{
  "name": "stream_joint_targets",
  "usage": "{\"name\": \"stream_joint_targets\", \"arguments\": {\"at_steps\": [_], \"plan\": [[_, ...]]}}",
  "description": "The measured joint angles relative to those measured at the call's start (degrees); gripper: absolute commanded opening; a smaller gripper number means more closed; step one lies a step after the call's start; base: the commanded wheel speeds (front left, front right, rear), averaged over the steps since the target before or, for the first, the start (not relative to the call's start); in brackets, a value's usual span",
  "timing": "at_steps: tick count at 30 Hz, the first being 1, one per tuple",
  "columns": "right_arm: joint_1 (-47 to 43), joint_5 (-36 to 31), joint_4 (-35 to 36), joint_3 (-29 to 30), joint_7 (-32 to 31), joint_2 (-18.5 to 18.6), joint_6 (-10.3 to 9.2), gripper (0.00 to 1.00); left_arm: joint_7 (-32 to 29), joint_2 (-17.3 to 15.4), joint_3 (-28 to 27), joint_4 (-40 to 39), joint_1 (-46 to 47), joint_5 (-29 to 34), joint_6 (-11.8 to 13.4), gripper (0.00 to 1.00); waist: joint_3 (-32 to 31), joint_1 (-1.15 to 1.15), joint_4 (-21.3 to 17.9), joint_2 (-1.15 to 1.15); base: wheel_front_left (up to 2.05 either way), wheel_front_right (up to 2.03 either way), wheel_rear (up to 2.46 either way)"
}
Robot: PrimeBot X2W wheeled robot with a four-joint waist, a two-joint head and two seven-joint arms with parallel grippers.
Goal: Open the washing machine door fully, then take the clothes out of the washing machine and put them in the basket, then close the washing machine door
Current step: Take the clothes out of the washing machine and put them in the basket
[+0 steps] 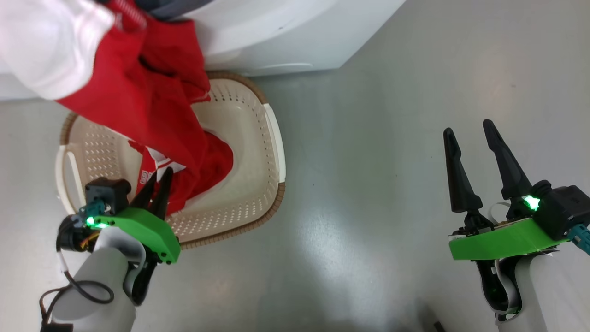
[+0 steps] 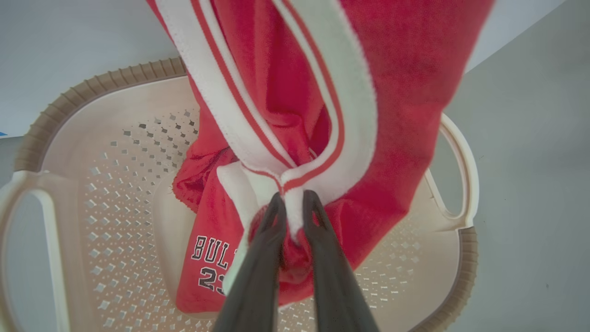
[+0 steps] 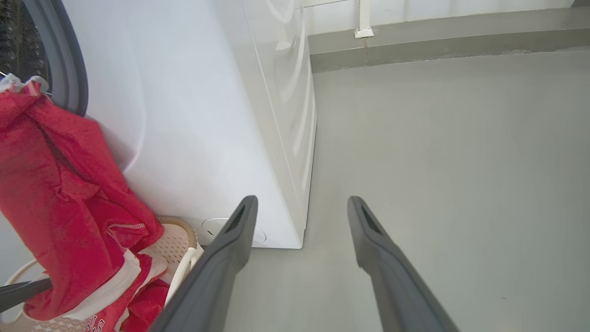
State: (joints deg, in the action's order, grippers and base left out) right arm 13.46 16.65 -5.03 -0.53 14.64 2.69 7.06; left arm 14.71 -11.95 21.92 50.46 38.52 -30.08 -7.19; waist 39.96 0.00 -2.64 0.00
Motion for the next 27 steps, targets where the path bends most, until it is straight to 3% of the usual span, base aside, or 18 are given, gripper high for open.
{"name": "stream_joint_targets", "arguments": {"at_steps": [5,9,10,14,27], "plan": [[0.40,0.00,0.54,-0.16,0.00,0.01,0.00,1.00,0.00,-0.47,2.27,2.40,2.96,-2.74,0.00,0.02,2.40,0.00,-0.37,0.00,0.00,0.00,0.00],[0.90,-0.01,0.75,-0.15,0.00,0.02,0.00,1.00,0.00,-1.11,2.50,2.44,4.26,-3.45,0.00,0.47,3.02,0.00,-0.45,0.00,0.00,0.00,0.00],[0.90,-0.01,0.75,-0.15,0.00,0.02,0.00,1.00,0.00,-1.20,2.50,2.44,4.28,-3.56,0.00,0.69,3.00,0.00,-0.44,0.00,0.00,0.00,0.00],[0.90,-0.09,0.68,-0.12,0.00,0.03,0.00,1.00,0.00,-1.27,2.50,2.41,4.28,-3.80,0.00,1.00,2.71,0.00,-0.33,0.00,0.00,0.00,0.00],[0.86,-1.05,-0.80,0.08,0.00,0.03,0.00,1.00,0.00,-1.04,-0.03,0.40,2.69,-3.78,0.00,1.00,-0.93,0.00,0.64,0.00,0.00,0.00,0.00]]}}
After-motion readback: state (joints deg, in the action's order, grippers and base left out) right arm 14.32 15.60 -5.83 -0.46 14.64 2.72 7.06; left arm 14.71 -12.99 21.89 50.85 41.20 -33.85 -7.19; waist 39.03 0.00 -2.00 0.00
